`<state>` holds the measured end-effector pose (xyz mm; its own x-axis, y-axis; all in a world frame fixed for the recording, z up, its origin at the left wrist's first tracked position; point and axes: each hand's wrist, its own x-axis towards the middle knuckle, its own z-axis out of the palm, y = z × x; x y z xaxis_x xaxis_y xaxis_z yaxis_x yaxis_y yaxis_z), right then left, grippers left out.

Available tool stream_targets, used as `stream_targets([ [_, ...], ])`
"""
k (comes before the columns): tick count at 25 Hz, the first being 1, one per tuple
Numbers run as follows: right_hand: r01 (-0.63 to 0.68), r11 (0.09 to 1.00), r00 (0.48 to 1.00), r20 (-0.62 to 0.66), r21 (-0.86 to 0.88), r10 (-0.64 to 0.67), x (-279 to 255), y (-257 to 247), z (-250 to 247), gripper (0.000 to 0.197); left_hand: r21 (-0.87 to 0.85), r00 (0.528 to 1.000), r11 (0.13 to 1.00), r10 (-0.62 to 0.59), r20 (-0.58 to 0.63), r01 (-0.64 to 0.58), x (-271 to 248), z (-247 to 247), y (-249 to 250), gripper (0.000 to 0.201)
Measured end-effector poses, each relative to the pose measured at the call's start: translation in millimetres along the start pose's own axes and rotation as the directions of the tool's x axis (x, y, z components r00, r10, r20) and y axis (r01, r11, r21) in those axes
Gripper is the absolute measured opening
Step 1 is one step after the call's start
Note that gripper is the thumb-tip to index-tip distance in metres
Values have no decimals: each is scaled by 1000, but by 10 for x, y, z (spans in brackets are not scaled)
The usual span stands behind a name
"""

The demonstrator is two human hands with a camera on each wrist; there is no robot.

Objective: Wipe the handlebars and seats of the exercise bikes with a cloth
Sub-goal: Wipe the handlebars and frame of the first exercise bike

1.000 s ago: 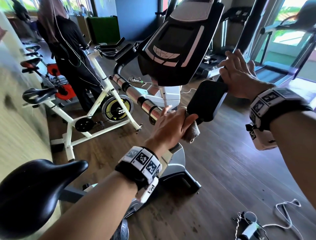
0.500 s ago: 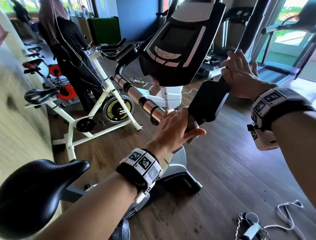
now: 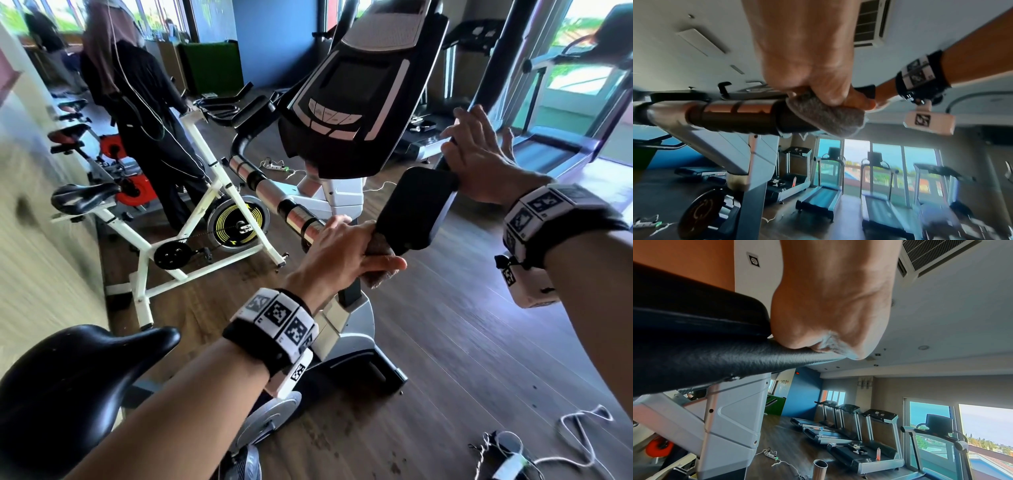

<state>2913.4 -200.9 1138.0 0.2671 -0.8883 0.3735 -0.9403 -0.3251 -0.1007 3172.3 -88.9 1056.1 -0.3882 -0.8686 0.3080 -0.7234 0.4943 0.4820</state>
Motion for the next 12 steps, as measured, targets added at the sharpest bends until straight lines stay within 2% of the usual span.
stream_targets([
  [3,0,1000,1000,-5,-2,0,-9,-3,-14,34,-86,992,993,90,89,-83,36,-243,-84,42],
  [4,7,1000,1000,-10,-6,-7,-3,6,-10,34,-95,992,991,105,66,-99,42,-342,-118,37],
  [7,18,1000,1000,-23,4,-18,-1,33,28,34,-152,986,984,69,-149,-92,30,-582,-246,54],
  [8,32,999,999,-27,-7,-32,1,55,40,33,-120,984,988,72,-166,-93,16,-599,-257,57],
  [11,39,999,998,-43,-3,-39,7,49,43,34,67,992,991,115,44,-117,-91,-314,-156,56],
  [12,26,999,998,-51,24,-24,-7,24,33,36,67,991,989,134,28,-136,-145,-157,-106,51],
])
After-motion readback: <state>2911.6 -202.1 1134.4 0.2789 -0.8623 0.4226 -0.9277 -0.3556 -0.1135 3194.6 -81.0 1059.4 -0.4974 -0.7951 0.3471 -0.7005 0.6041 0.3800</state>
